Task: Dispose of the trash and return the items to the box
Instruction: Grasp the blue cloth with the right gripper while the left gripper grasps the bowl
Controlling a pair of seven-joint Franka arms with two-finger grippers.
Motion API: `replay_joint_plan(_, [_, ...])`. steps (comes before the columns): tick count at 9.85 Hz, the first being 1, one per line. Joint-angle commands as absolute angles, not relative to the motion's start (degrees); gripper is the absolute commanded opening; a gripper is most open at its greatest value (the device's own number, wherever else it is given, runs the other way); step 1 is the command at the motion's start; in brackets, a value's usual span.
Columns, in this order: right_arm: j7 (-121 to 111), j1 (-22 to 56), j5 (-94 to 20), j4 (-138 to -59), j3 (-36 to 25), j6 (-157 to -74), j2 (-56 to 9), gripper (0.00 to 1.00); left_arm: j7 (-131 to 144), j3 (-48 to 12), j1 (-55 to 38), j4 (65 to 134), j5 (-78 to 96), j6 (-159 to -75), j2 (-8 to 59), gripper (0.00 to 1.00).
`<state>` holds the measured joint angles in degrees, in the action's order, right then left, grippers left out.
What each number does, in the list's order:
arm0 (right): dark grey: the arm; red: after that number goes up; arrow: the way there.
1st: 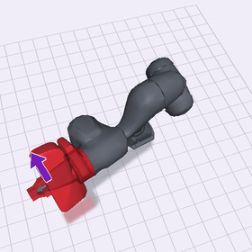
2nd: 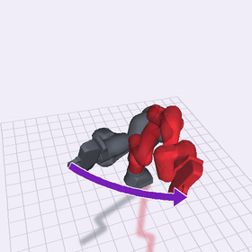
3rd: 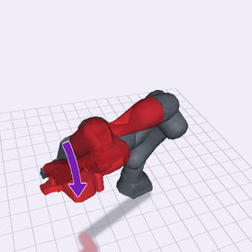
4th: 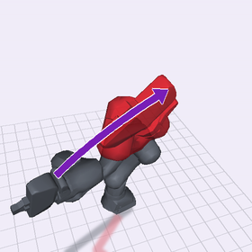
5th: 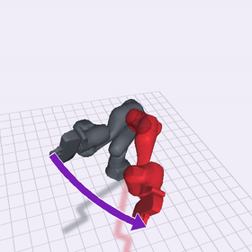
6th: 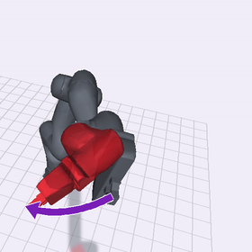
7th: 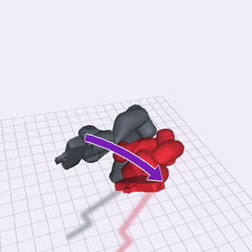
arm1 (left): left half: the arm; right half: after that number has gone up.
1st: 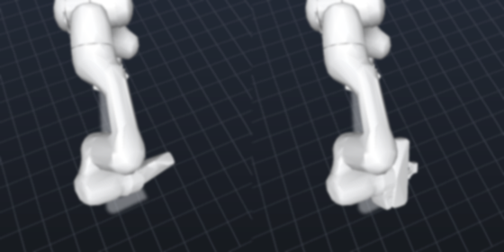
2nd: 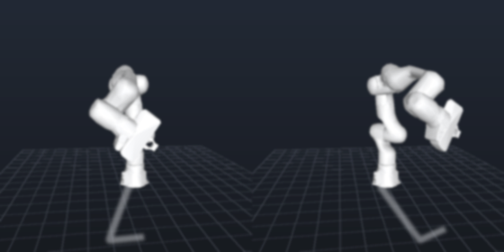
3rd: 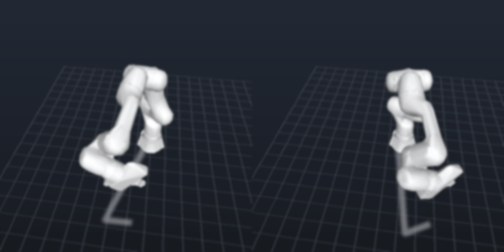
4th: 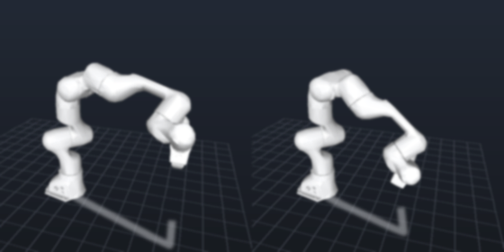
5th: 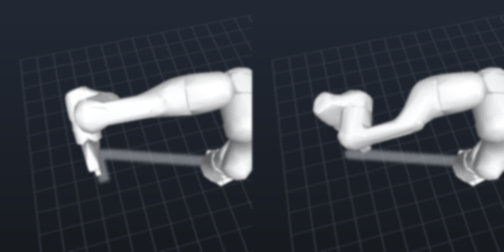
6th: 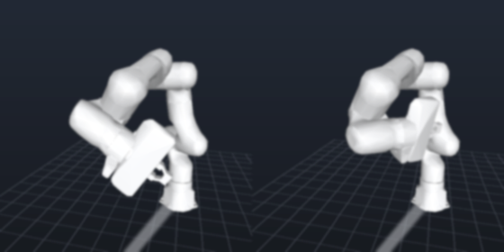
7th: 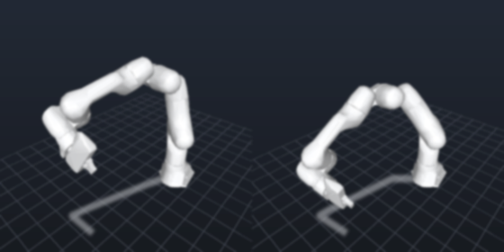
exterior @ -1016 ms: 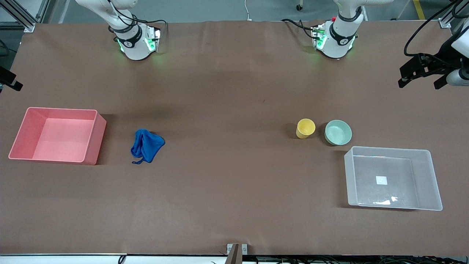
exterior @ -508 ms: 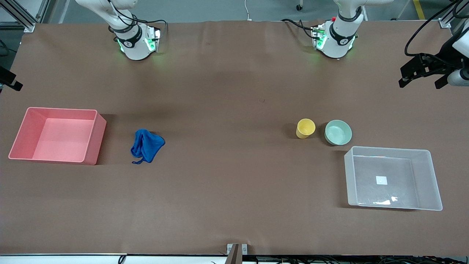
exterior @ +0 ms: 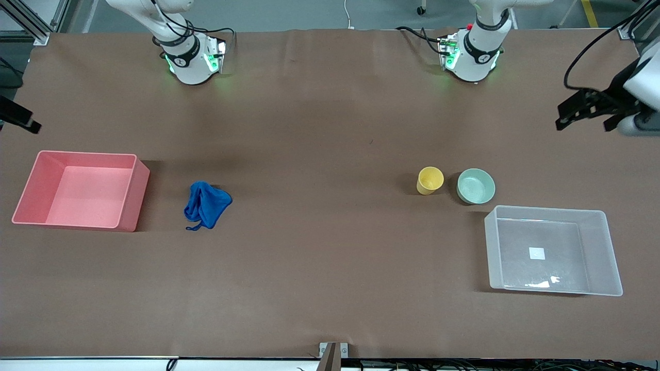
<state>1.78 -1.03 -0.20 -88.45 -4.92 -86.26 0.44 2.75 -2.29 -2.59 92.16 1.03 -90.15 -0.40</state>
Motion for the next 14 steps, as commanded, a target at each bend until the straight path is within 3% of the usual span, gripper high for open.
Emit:
replay_joint_plan(1, [7.8,4.6,0.3,-91.6,-4.8,-92.3,-3.2,1.00,2.1,-2.4,-1.9,106.1,0.7,-100.8,-1.6,0.98])
replay_joint_plan(4, [22.3,14.5,0.3,-108.6,-4.8,-111.6,-3.6,1.00,1.9,-2.3,-1.5,120.5,0.9,-115.0,-1.7,0.98])
replay_joint_plan(7, [26.3,20.3,0.3,-122.2,-4.8,-132.4,-9.9,1.00,-0.5,-0.9,-1.4,130.9,0.9,-131.2,2.1,0.99])
replay_joint_plan(9, [25.8,20.3,2.4,-125.9,-4.9,-142.0,-14.7,1.00,-0.7,-0.9,-1.4,132.9,1.1,-138.2,7.7,0.99])
replay_joint_plan(11, [26.0,19.8,11.0,-126.6,-5.0,-144.7,-17.4,1.00,-0.1,-0.9,-1.4,134.2,1.1,-145.2,12.8,0.98])
replay_joint_plan(14, [25.8,19.3,11.4,-131.0,-5.3,-153.7,-19.5,0.99,0.4,-0.9,-1.4,134.6,1.1,-151.1,18.7,0.98])
